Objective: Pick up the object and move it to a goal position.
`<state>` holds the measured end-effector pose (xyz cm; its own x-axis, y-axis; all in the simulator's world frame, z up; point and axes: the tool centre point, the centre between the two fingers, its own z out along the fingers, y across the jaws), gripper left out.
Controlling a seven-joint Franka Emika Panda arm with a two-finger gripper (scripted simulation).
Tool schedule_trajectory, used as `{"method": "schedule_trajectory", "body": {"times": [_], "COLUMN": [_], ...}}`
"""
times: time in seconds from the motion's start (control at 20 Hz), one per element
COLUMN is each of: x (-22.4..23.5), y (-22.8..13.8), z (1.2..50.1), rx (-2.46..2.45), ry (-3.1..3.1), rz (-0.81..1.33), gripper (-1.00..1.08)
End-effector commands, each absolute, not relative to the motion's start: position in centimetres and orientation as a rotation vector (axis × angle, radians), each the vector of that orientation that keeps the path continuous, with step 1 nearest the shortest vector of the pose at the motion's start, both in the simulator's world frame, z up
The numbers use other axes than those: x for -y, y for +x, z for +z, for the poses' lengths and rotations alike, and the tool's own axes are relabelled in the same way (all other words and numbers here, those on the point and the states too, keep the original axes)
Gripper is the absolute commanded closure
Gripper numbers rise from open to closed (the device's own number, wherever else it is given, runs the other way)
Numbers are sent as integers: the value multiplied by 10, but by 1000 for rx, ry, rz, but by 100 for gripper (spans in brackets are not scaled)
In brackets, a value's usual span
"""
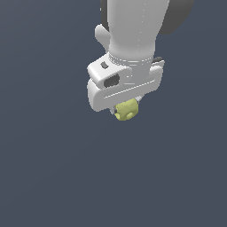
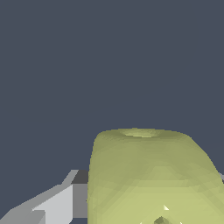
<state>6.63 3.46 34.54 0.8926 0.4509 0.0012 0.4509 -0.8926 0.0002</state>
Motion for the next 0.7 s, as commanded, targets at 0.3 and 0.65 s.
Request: {"method": "schedule_trajectory", "body": {"times": [0.3,0.65], "x": [-45,-51], "y": [75,82], "z": [407,441], "rx": [727,727], "ry": [-3056,-3056], "rz": [0,0], "gripper": [108,108]}}
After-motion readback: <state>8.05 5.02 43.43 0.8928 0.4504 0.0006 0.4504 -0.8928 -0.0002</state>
